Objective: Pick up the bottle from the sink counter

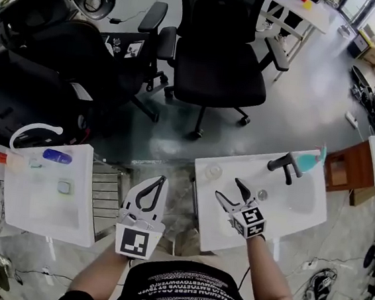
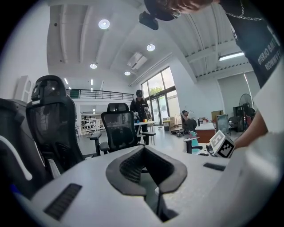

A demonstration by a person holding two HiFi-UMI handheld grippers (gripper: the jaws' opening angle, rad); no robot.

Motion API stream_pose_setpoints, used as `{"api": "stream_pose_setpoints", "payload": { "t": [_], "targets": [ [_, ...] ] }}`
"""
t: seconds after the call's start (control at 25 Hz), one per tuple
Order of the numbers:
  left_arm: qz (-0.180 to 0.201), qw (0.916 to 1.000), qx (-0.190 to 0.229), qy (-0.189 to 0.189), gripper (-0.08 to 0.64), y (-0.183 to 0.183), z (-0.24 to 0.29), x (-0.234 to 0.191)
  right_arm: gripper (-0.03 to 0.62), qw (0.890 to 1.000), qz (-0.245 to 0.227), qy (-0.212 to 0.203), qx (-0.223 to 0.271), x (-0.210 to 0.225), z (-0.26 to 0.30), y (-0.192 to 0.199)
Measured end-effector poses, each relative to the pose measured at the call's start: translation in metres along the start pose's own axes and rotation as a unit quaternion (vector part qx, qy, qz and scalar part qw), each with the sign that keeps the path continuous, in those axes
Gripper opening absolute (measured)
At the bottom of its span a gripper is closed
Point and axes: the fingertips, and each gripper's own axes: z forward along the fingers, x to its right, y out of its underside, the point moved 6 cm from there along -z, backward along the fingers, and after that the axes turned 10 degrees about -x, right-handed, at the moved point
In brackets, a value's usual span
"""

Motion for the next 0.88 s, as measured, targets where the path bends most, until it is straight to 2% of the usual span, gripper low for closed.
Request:
{"api": "stream_pose_setpoints", "payload": {
  "t": [0.56,0.88],
  "targets": [
    [0.014,0.9993,-0.03,0.019,0.002,0.018,0.007,0.015,0.336,0.998,-0.009,-0.036,-0.046,0.024,0.08,0.024],
    [0.003,0.9991,-0.04,0.011,0.002,0.026,0.001,0.017,0.35,0.997,-0.009,-0.039,-0.069,0.028,0.113,0.04]
  ]
}}
